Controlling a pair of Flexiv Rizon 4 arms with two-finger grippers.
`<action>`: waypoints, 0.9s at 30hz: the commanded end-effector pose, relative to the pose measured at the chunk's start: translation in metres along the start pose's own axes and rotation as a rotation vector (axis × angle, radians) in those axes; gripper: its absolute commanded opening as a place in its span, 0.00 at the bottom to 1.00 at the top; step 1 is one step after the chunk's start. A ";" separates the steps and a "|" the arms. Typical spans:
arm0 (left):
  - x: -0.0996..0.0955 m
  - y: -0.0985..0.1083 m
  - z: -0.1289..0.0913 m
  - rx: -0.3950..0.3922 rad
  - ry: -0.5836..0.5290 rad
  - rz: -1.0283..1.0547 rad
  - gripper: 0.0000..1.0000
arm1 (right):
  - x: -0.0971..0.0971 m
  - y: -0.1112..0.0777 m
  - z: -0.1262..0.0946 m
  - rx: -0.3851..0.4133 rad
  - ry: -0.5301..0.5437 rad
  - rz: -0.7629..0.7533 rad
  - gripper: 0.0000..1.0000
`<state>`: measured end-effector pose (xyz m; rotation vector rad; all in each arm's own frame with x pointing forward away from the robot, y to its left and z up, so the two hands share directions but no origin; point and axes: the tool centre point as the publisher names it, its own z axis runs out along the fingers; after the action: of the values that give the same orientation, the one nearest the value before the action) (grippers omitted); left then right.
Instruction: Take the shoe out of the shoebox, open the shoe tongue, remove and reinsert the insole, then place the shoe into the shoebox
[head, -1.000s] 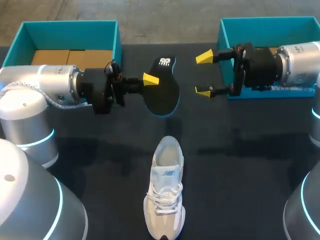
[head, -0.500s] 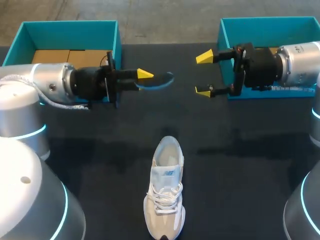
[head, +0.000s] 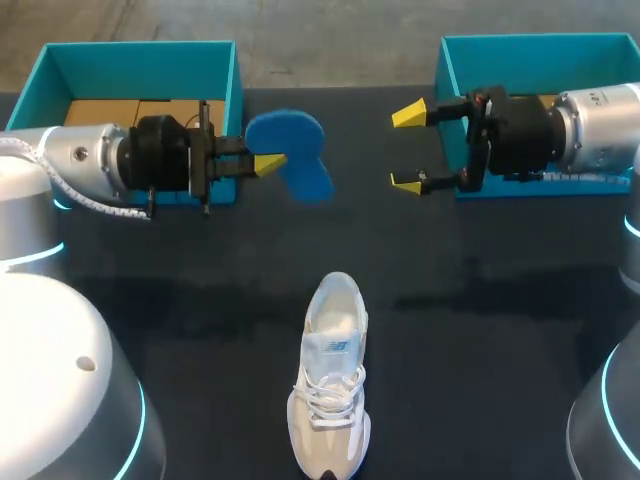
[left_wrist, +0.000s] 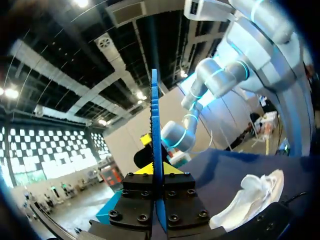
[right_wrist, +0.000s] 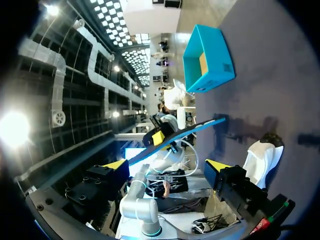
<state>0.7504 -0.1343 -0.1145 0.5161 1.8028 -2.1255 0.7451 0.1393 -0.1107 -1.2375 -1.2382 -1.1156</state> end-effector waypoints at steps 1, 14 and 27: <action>-0.004 -0.001 0.003 0.101 -0.004 -0.835 0.00 | 0.000 -0.001 0.001 -0.003 -0.002 0.000 1.00; -0.004 -0.005 0.007 0.056 -0.008 -0.758 0.00 | 0.000 -0.001 0.001 -0.003 -0.002 0.000 1.00; -0.010 0.007 0.006 0.083 -0.062 -1.171 0.00 | 0.000 -0.001 0.001 -0.003 -0.002 0.000 1.00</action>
<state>0.7572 -0.1400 -0.1115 -0.4330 2.2088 -2.6994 0.7451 0.1393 -0.1106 -1.2375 -1.2381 -1.1155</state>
